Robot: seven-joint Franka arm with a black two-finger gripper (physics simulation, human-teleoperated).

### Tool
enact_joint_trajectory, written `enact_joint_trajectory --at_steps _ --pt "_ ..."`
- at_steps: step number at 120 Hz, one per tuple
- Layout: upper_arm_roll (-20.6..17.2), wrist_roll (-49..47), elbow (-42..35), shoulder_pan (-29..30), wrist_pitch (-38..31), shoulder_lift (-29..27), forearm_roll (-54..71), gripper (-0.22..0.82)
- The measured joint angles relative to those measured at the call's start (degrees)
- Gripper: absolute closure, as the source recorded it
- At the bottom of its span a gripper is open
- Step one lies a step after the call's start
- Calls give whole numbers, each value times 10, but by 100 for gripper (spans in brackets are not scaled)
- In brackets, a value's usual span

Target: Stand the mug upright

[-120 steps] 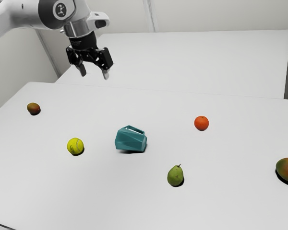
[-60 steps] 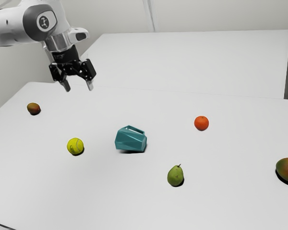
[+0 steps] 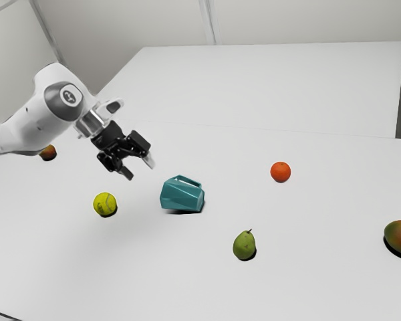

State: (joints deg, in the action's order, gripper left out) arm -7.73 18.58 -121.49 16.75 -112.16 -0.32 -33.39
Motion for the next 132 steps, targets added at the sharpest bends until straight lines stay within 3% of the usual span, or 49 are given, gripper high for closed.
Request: enact_joint_trajectory --at_steps 17,46,102,112,132 --pt "0 88 -8 24 -33 44 -62 0" --pt "-1 240 -2 9 -56 112 -143 0" --pt "-3 431 23 8 -41 181 -230 0" --pt "-3 451 23 8 -28 183 -239 8" --pt "-3 483 25 8 -6 183 -246 40"
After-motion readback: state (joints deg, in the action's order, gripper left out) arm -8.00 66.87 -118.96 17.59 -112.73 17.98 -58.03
